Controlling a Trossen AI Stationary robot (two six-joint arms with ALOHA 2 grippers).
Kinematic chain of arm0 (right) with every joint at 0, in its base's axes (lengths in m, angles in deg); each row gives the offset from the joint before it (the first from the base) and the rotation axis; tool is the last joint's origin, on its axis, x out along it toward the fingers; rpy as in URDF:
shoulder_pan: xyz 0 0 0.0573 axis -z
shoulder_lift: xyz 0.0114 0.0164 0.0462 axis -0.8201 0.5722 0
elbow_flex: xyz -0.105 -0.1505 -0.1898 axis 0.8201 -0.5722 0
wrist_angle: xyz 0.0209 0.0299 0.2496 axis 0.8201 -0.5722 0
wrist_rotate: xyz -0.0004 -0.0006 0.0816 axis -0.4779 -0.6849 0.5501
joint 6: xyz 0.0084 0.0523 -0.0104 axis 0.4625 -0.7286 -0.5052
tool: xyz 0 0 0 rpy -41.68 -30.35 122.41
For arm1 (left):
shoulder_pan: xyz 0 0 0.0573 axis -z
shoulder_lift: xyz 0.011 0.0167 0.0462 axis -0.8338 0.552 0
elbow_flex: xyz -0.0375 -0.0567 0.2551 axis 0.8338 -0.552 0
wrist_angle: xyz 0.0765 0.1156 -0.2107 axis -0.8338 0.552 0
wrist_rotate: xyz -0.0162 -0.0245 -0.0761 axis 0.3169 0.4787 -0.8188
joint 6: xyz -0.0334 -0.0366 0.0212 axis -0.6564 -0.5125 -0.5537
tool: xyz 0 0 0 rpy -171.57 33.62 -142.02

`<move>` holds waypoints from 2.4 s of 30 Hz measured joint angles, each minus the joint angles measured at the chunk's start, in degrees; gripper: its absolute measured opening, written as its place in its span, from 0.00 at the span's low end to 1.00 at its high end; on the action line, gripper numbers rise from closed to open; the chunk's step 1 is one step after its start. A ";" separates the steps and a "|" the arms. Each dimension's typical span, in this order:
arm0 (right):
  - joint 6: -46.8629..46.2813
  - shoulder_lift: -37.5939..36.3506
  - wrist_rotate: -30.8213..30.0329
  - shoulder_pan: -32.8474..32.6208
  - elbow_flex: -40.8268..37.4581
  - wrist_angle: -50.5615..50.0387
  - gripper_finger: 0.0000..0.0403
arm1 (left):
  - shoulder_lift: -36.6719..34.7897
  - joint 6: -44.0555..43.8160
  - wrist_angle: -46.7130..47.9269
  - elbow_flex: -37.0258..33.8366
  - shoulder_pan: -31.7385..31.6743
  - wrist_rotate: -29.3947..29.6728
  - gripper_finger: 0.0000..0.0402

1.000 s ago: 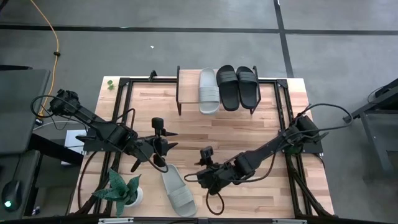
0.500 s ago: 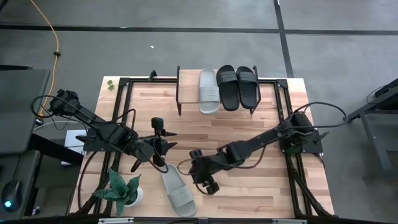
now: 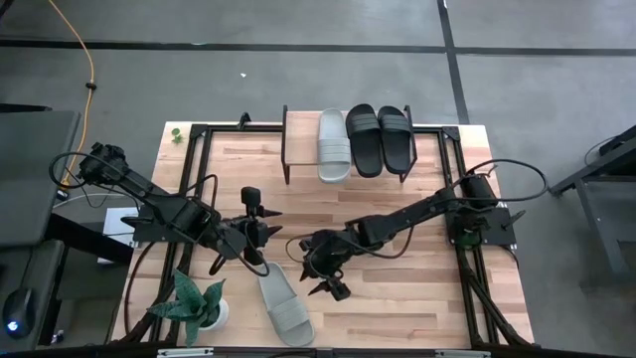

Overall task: Pick and place slides into the shelf
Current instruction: Put the gray slide on the shelf

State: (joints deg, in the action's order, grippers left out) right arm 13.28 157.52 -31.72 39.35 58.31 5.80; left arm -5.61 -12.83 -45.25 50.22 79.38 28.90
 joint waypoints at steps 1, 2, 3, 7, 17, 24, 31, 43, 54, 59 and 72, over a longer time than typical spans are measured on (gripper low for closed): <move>-0.04 0.00 0.01 0.00 -0.37 0.93 0.49 | 0.00 0.00 -0.01 0.00 0.01 0.00 0.39; -0.11 0.00 0.02 0.00 -0.61 1.30 0.49 | 0.00 0.00 0.00 0.00 0.01 -0.02 0.39; -0.45 0.00 -0.01 0.01 -0.67 1.14 0.49 | 0.00 0.00 0.00 0.00 0.01 0.00 0.39; -1.33 0.00 -0.73 0.00 -0.68 1.26 0.49 | 0.00 0.00 -0.03 0.00 0.01 0.00 0.39; -5.21 5.96 1.61 0.42 -0.06 4.35 0.49 | 0.00 -2.72 -0.93 0.00 0.01 -0.02 0.39; -7.69 7.39 1.71 0.13 0.71 6.08 0.49 | 0.00 -6.82 -0.76 0.00 0.01 -0.12 0.39; -8.17 7.38 1.38 -1.97 0.78 7.74 0.49 | 0.00 -7.79 -0.76 0.00 0.01 -0.90 0.39; -8.67 10.06 1.16 -1.48 0.79 10.55 0.49 | -0.02 -7.80 -0.91 0.00 0.01 -0.90 0.39; -10.67 13.06 4.29 -0.37 1.05 13.81 0.49 | -0.02 -7.72 -0.89 0.00 0.01 -0.79 0.39; -11.08 14.65 6.30 -0.45 3.89 13.52 0.49 | -0.02 -7.72 -0.83 0.00 0.01 -0.72 0.39; -10.74 21.06 10.99 -1.09 11.64 10.06 0.49 | -0.02 -7.72 -0.88 0.00 0.01 -0.70 0.39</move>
State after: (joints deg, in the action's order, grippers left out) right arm 2.54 178.58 -20.73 38.25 69.95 15.85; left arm -5.63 -20.54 -46.13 50.22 79.39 28.20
